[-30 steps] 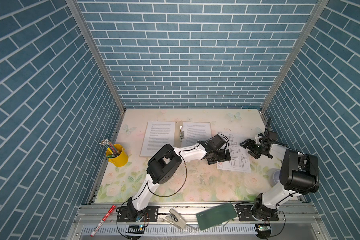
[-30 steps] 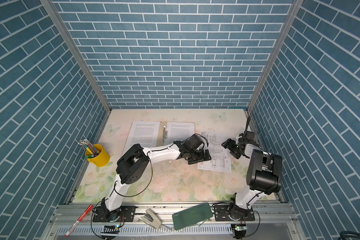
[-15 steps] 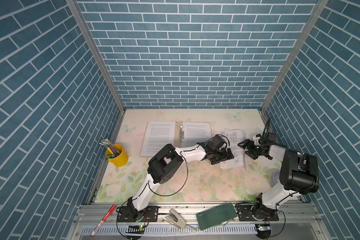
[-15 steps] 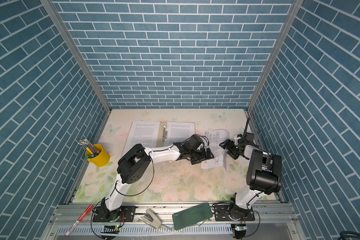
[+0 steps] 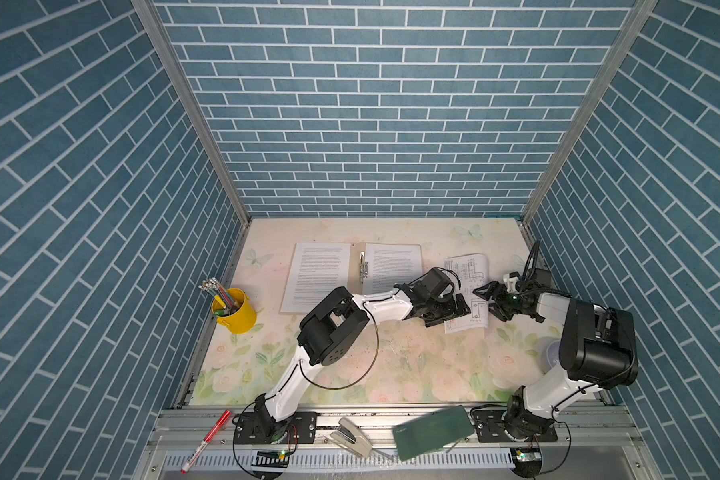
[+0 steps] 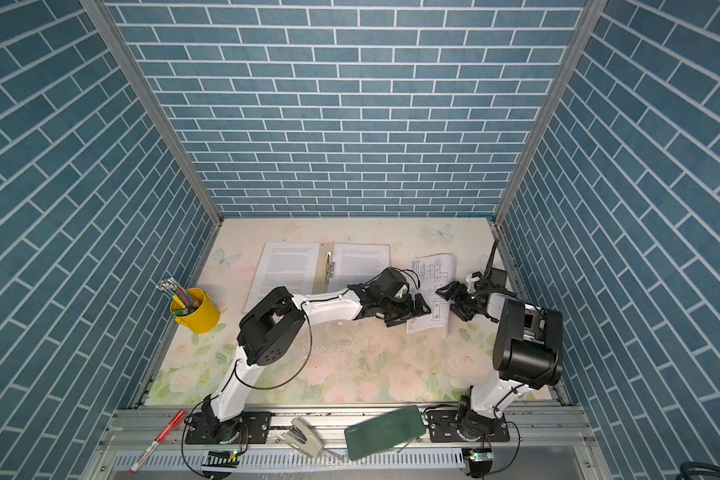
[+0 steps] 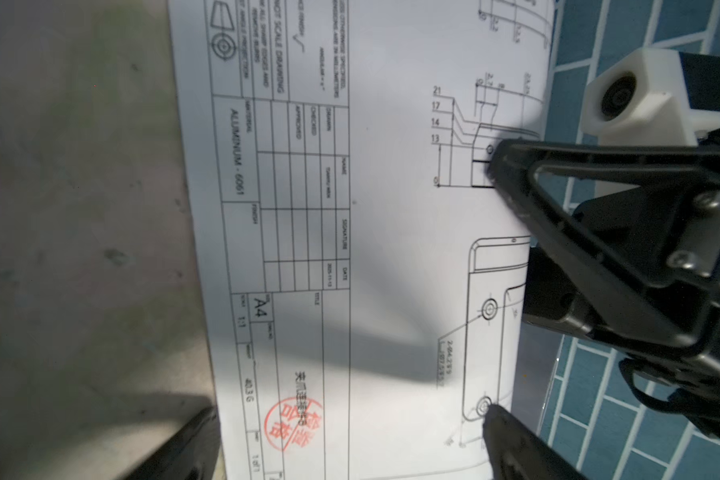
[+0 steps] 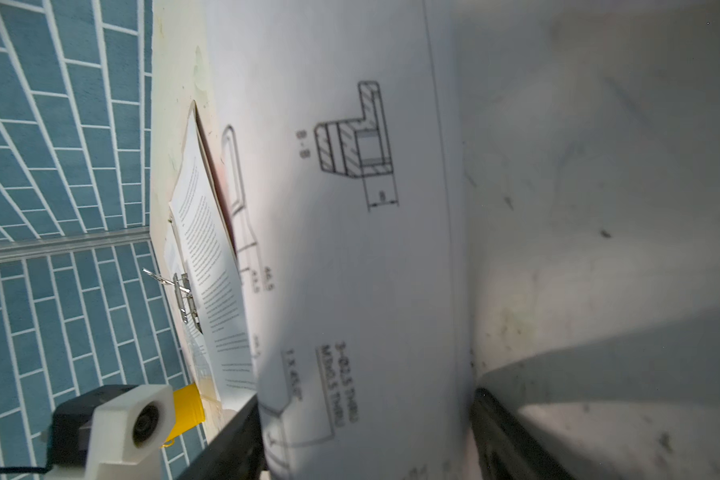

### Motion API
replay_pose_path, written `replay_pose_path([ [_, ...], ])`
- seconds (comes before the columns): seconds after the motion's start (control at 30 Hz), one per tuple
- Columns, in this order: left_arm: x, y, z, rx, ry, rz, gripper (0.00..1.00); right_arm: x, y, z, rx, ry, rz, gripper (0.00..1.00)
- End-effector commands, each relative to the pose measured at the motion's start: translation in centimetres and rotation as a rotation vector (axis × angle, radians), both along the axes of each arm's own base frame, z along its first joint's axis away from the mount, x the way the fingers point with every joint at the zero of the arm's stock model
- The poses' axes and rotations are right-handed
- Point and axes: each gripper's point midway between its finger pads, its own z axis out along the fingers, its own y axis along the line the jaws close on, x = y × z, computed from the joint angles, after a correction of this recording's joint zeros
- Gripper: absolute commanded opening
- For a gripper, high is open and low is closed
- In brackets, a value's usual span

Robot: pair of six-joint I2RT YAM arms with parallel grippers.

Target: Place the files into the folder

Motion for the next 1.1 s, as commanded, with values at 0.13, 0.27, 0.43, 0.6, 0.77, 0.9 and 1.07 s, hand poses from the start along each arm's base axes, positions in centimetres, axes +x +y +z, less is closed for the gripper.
replay_pose_path([
  [0.13, 0.4, 2.0, -2.3, 0.104, -0.001, -0.003, 1.00, -1.6, -0.4, -1.9, -0.033, 0.112, -0.017, 0.64],
  [0.27, 0.7, 2.5, -1.1, 0.131, -0.050, -0.021, 1.00, -1.4, -0.7, -1.7, -0.040, 0.109, -0.023, 0.62],
  [0.43, 0.8, 3.3, 0.5, 0.174, -0.129, -0.062, 1.00, -1.4, -1.0, -2.1, -0.051, 0.129, -0.027, 0.60],
  [0.6, 0.7, 4.9, 2.1, 0.275, -0.260, -0.132, 1.00, -1.4, -1.1, -2.5, -0.058, 0.142, -0.027, 0.60],
  [0.77, 0.1, 5.8, 3.4, 0.390, -0.445, -0.221, 1.00, -1.3, -1.3, -2.5, -0.063, 0.147, -0.033, 0.60],
  [0.9, -0.9, 5.4, 4.0, 0.461, -0.596, -0.288, 1.00, -1.3, -1.4, -2.6, -0.065, 0.152, -0.038, 0.60],
  [1.07, -2.6, 4.4, 3.8, 0.562, -0.785, -0.384, 1.00, -1.4, -1.4, -3.0, -0.065, 0.166, -0.042, 0.60],
])
